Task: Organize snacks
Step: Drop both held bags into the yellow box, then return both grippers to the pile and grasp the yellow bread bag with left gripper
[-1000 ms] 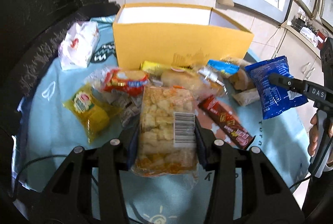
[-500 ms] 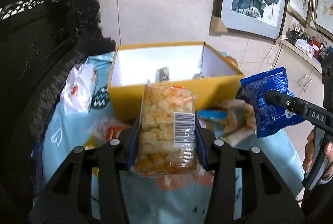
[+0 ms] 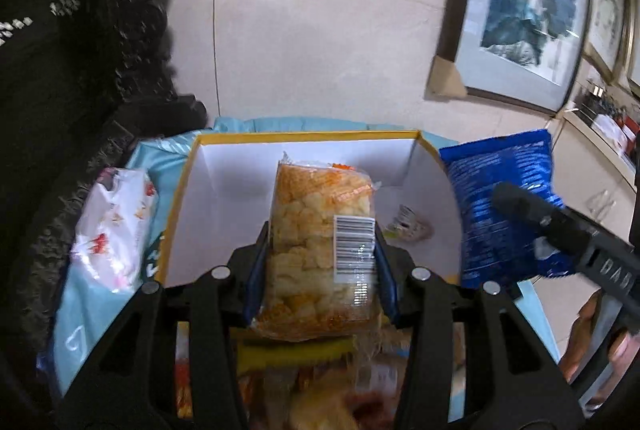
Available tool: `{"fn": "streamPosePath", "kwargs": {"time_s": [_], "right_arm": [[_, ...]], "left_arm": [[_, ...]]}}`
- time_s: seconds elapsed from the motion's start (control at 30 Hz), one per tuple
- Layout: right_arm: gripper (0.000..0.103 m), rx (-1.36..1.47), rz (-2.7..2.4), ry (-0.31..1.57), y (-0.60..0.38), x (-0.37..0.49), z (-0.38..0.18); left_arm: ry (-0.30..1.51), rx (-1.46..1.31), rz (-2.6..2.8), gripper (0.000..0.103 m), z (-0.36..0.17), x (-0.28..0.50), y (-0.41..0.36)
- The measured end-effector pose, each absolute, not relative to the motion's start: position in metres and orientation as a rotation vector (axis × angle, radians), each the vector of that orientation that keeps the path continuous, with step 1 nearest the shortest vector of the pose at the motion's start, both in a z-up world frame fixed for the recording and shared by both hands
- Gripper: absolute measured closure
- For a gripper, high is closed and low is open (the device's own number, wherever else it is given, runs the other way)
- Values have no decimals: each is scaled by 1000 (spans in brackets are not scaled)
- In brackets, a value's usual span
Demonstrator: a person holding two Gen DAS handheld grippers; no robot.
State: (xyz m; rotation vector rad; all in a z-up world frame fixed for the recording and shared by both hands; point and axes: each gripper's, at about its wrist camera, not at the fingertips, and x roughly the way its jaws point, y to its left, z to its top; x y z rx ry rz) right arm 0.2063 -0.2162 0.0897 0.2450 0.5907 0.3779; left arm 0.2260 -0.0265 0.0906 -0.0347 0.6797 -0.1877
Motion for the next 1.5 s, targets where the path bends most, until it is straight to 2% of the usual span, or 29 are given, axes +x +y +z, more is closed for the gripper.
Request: {"fn": "streamPosePath", "kwargs": {"time_s": [0.07,0.1,0.43,0.47,0.63,0.67,0.77,1.17,1.27,1.5], "right_arm": [[61,278,344,628,-217,226,77],[60,289,332,637,-218,229,74],[36,336,307,626,-235,210,62],[32,338,300,623,-237,208,62],[30,369,277,624,-249,182,62],[27,373,270,627,-250,177,61],[6,398,241,614,-256,155,57],[3,421,194,655,-263,101,6],[3,453,205,697,-264,102,-14],[3,433,233,695,-260,101,-20]], "left_arm": [[693,-13,-133,29,83,244,-30],[696,-2,-92,8,80,250,-31],[747,-49,-93,8,56,234,-18],[752,-49,-94,8,55,230,-17],[760,-35,-92,8,51,205,-12],[760,-36,-92,8,51,200,-12],[761,-30,-91,7,50,183,-9],[846,-10,-117,6,13,122,-12],[881,28,-115,6,-3,115,-20],[926,36,-82,6,-25,119,-26]]}}
